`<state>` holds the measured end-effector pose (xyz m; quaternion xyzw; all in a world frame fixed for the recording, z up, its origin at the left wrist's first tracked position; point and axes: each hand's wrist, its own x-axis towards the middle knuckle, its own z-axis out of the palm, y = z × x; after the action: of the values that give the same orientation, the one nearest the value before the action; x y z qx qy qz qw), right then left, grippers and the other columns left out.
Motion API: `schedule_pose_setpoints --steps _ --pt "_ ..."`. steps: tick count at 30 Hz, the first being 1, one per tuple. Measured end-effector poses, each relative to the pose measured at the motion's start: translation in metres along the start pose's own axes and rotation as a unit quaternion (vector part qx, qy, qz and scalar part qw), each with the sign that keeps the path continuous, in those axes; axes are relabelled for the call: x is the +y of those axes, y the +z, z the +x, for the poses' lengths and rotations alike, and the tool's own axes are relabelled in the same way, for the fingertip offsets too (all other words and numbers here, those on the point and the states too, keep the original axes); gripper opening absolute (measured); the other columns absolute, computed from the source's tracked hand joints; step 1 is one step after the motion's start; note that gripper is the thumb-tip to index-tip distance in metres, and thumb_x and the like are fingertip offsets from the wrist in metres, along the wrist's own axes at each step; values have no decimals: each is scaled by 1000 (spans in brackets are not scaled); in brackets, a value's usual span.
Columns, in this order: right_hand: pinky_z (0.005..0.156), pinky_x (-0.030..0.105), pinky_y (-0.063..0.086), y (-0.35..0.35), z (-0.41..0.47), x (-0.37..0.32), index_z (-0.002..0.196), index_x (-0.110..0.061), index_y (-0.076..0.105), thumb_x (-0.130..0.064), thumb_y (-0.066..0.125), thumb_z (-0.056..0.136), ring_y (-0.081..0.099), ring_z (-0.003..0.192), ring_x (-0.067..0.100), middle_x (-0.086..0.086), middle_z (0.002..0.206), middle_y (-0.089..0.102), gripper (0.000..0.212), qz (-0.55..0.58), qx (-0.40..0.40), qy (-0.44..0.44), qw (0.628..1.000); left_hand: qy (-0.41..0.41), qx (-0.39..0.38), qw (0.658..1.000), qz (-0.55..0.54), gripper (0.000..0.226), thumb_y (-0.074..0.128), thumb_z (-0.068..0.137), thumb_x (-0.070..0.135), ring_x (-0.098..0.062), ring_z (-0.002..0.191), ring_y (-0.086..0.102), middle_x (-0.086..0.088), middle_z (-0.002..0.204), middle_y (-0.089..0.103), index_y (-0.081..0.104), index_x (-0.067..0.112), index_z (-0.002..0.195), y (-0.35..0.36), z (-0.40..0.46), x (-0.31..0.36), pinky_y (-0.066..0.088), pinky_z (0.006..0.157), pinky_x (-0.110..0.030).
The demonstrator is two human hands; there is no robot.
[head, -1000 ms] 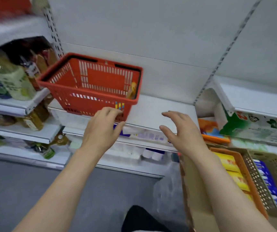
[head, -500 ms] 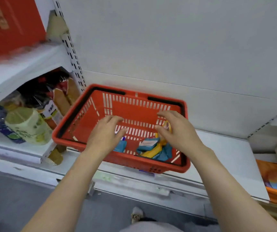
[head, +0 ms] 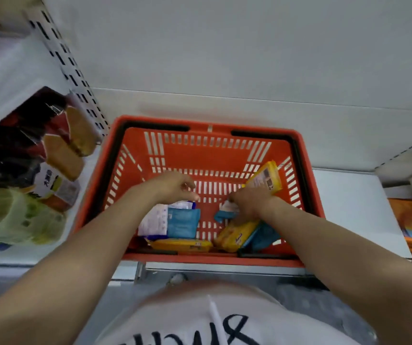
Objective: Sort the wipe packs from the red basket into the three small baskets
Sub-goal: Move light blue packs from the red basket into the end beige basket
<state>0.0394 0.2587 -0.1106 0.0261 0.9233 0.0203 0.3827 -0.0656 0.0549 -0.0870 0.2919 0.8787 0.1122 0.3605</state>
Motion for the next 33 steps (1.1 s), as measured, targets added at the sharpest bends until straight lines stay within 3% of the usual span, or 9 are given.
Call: schedule_pose_setpoints --steps 5,9,13,18,23,25,28,31,33 --pt "98 36 44 -9 1 11 139 -32 43 -43 81 71 49 126 23 -2 139 50 78 167 27 32 985 35 -87 995 -29 42 65 88 52 -13 114 55 7 129 61 65 29 123 4 26 -16 45 99 -34" --pt "106 45 40 -13 -12 20 150 -35 22 -39 88 65 38 137 26 -3 149 39 107 285 10 80 955 48 -131 990 -1 36 70 84 50 -9 102 60 10 114 69 72 27 111 9 42 -23 49 95 -34" --pt "106 44 39 -11 -21 14 150 -36 23 -38 90 61 37 138 24 -5 148 39 112 346 20 104 932 58 -178 981 48 38 77 79 46 -11 102 60 11 109 67 72 25 111 18 48 -18 48 88 -30" --pt "87 32 44 -10 -31 8 128 -30 44 -38 92 60 52 111 17 -9 120 54 84 405 48 134 903 53 -128 967 213 49 79 77 45 -18 99 57 0 113 63 67 19 116 32 47 -8 53 86 -36" --pt "81 36 55 -14 -47 9 116 -27 52 -43 91 60 61 95 14 -5 105 62 70 496 100 147 850 62 -38 988 136 27 76 83 35 -18 90 59 -2 106 65 68 17 103 8 39 -1 51 77 -32" --pt "80 39 59 -14 -56 7 112 -25 56 -43 92 59 67 92 16 -4 101 67 66 557 161 144 802 82 28 996 7 13 72 88 27 -18 77 65 -4 92 69 64 17 91 -13 32 0 51 65 -30" --pt "64 28 60 -14 -72 -1 104 -22 65 -31 89 68 74 81 12 -3 93 75 44 686 255 114 672 121 58 962 -238 13 61 96 12 -20 61 72 -10 83 70 52 19 89 -35 14 5 51 51 -28" --pt "67 30 60 -14 -89 -12 113 -13 65 -24 78 83 75 89 19 3 101 76 35 777 275 82 560 165 85 909 -374 16 57 97 8 -22 71 75 -13 95 71 51 22 92 -43 -6 12 58 61 -27" --pt "74 35 61 -14 -100 -19 116 -10 65 -21 71 90 74 94 23 7 106 75 29 799 297 71 518 201 109 884 -408 17 60 95 9 -21 76 75 -10 98 72 55 25 95 -44 -15 16 59 66 -26"
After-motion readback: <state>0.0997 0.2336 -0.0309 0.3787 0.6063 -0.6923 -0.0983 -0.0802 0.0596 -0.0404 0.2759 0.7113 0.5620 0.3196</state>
